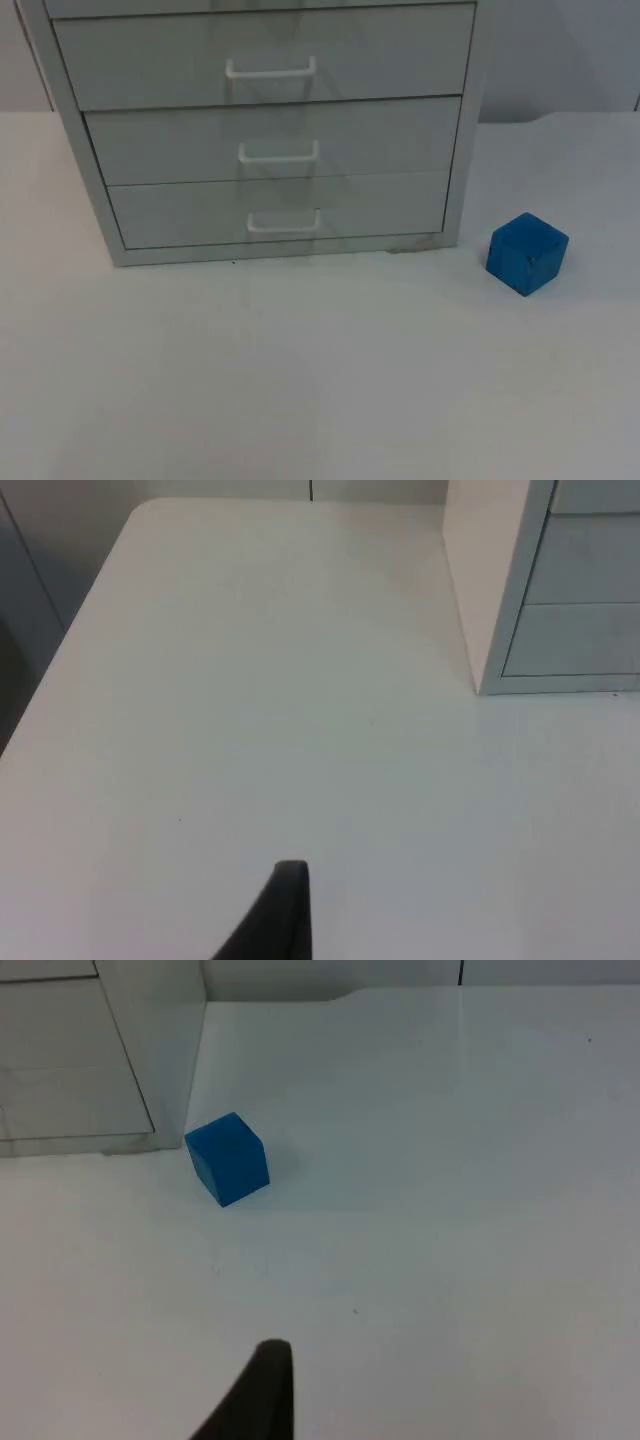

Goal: Open the drawer with the left hand, place the block into the drawer with the right hand, then close the drawer with the left hand.

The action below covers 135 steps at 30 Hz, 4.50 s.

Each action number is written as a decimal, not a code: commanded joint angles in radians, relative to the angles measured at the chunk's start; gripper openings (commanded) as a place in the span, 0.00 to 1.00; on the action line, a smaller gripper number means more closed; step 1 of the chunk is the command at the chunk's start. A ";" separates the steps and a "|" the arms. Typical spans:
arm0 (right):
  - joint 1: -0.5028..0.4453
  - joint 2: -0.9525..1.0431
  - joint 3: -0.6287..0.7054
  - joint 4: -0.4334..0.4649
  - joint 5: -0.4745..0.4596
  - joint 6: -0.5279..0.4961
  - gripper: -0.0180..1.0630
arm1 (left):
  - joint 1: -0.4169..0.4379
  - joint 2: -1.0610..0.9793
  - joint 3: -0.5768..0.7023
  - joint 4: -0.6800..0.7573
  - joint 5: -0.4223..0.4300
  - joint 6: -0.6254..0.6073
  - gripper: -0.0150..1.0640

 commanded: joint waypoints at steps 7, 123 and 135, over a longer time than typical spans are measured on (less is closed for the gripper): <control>-0.007 0.116 -0.070 0.003 -0.087 -0.015 0.99 | 0.000 0.089 -0.042 -0.005 -0.102 -0.002 0.99; -0.007 0.772 -0.102 -0.001 -0.347 -0.014 0.99 | -0.847 2.092 -0.644 1.274 -0.501 -0.322 0.56; -0.007 0.772 -0.102 -0.001 -0.353 -0.014 0.99 | -0.742 2.125 -0.653 1.351 -0.596 -0.381 0.53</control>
